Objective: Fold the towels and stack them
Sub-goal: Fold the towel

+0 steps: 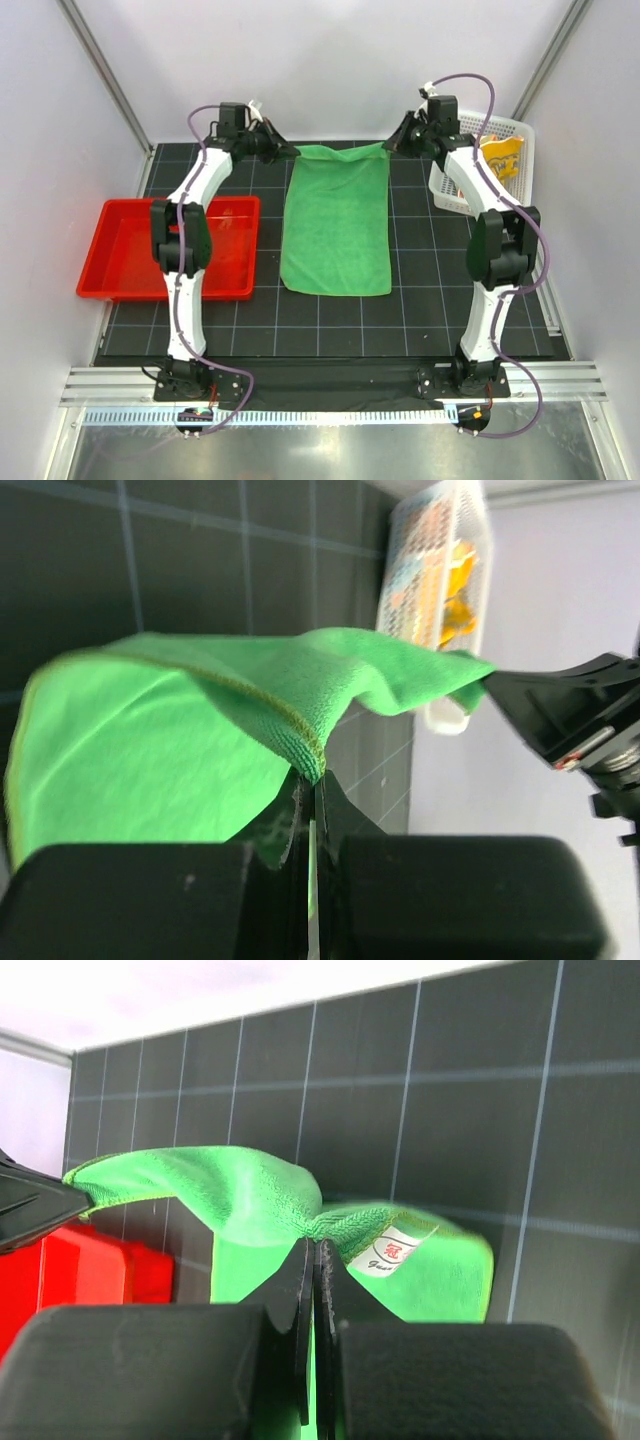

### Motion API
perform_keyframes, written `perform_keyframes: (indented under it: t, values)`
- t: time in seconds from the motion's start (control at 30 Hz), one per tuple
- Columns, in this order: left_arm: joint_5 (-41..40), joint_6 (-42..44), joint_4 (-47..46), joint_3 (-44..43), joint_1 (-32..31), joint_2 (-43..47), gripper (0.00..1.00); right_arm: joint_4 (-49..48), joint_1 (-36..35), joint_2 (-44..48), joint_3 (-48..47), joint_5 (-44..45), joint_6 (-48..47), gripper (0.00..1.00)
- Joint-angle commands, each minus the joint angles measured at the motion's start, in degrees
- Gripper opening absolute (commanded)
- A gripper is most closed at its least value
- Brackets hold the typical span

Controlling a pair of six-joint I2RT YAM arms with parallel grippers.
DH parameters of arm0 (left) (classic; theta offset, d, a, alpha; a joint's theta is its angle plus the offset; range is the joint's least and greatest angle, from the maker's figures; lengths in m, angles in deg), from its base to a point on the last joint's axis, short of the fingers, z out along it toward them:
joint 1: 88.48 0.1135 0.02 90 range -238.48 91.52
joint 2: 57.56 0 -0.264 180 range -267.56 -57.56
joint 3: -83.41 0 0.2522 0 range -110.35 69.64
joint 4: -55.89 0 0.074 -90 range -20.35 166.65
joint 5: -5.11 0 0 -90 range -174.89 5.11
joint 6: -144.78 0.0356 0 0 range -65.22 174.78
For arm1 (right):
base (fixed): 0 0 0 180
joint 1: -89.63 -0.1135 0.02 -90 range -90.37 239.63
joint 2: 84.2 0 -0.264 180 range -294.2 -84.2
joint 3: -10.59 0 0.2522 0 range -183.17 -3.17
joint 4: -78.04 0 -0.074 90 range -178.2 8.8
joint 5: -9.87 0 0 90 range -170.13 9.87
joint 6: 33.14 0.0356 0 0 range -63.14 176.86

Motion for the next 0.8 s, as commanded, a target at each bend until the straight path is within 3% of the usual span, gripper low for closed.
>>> perform_keyframes:
  t: [0.0,0.27,0.53,0.77]
  values:
    - [-0.7,6.1,6.5,4.2,0.1,7.1,0.00,3.4,-0.1,7.5,4.7,-0.5,-0.4,0.01]
    - [-4.3,13.1,15.5,15.8,0.0,15.2,0.00,15.5,-0.1,12.5,12.0,1.8,1.0,0.01]
    - [-6.3,17.5,18.7,32.2,-3.5,25.7,0.00,16.3,-1.4,20.8,26.4,-1.1,2.3,0.01]
    - [-11.0,19.6,22.5,40.0,-6.2,33.1,0.00,19.1,-5.0,26.5,36.0,0.8,1.6,0.01]
